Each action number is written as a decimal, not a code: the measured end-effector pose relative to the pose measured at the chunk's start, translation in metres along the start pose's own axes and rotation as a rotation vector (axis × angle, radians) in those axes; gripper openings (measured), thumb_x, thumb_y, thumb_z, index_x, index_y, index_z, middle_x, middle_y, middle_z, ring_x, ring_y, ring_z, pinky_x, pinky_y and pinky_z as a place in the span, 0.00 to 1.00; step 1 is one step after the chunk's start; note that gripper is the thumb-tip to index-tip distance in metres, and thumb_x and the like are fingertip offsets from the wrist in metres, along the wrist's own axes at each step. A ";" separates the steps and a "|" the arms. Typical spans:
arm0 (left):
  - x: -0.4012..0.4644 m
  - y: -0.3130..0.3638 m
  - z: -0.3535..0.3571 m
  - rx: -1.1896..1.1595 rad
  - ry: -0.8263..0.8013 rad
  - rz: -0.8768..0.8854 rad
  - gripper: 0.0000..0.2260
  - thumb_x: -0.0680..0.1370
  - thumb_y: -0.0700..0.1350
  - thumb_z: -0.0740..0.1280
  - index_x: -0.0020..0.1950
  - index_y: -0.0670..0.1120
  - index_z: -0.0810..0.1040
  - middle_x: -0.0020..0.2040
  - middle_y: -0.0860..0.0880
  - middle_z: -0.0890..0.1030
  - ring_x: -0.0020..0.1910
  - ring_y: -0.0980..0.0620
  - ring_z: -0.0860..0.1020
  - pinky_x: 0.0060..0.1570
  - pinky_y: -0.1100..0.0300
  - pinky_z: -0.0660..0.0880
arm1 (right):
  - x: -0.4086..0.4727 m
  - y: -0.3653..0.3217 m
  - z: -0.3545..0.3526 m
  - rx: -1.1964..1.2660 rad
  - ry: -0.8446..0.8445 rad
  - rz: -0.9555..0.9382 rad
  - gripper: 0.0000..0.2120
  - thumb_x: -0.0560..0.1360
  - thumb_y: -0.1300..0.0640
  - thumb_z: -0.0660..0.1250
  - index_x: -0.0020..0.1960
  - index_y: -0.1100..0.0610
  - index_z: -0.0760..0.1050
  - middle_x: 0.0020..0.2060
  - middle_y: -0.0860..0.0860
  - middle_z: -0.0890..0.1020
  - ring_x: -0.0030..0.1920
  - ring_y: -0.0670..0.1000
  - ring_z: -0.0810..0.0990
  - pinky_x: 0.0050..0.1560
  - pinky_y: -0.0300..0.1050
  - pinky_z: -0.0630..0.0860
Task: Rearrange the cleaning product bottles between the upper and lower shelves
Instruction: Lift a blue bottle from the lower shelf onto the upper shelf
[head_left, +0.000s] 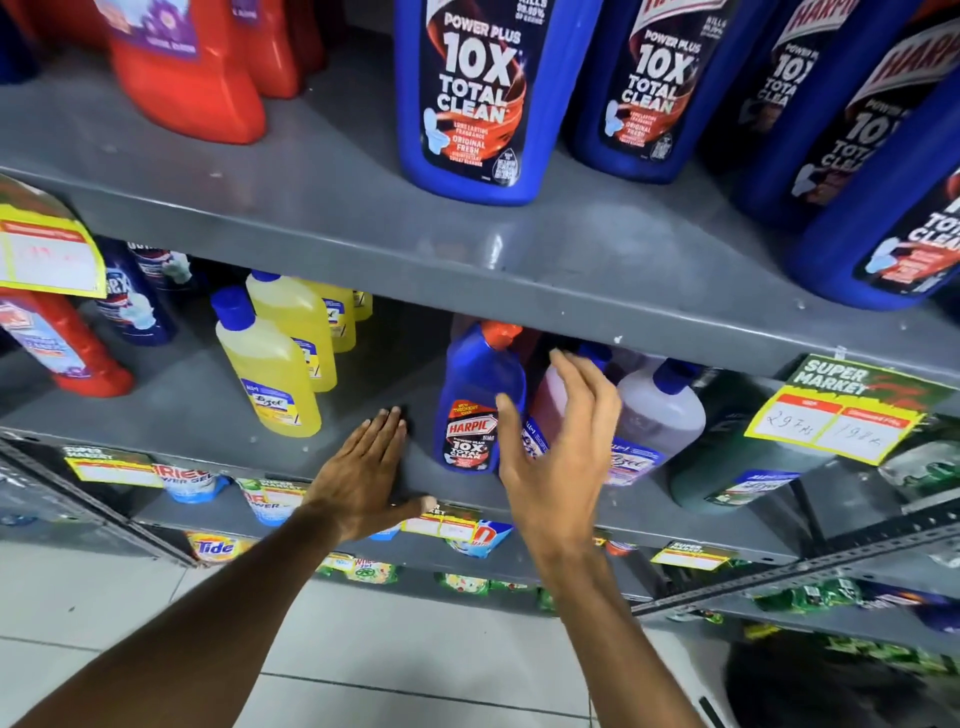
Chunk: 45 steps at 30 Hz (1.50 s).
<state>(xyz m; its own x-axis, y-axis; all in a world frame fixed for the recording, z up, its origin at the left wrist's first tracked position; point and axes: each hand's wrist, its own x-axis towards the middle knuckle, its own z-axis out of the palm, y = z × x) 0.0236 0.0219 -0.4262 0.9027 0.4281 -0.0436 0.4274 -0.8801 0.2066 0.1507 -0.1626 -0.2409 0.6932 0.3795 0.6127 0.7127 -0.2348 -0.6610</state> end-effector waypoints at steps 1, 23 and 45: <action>0.001 0.000 0.001 0.001 -0.018 -0.012 0.54 0.76 0.80 0.50 0.86 0.41 0.42 0.87 0.43 0.42 0.86 0.45 0.43 0.85 0.50 0.44 | 0.012 -0.007 0.000 -0.032 -0.051 -0.006 0.27 0.76 0.56 0.79 0.72 0.59 0.75 0.68 0.54 0.78 0.69 0.51 0.74 0.75 0.33 0.64; -0.048 0.034 -0.023 0.003 -0.022 -0.032 0.55 0.76 0.80 0.47 0.85 0.38 0.42 0.86 0.40 0.40 0.86 0.43 0.42 0.85 0.49 0.42 | 0.017 -0.009 0.005 -0.194 -0.521 0.178 0.27 0.67 0.53 0.85 0.61 0.59 0.78 0.53 0.56 0.87 0.53 0.59 0.84 0.47 0.33 0.64; -0.100 0.095 -0.351 0.179 0.605 0.102 0.52 0.79 0.76 0.55 0.85 0.36 0.46 0.87 0.39 0.45 0.87 0.44 0.45 0.85 0.47 0.48 | 0.149 -0.218 -0.213 -0.073 -0.273 -0.385 0.29 0.63 0.33 0.78 0.55 0.50 0.80 0.40 0.44 0.86 0.38 0.50 0.82 0.41 0.43 0.70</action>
<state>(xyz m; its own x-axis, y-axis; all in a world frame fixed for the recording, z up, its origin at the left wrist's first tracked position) -0.0436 -0.0323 -0.0589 0.7736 0.3341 0.5384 0.3896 -0.9209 0.0117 0.1215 -0.2451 0.0865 0.3305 0.6700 0.6647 0.9248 -0.0892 -0.3699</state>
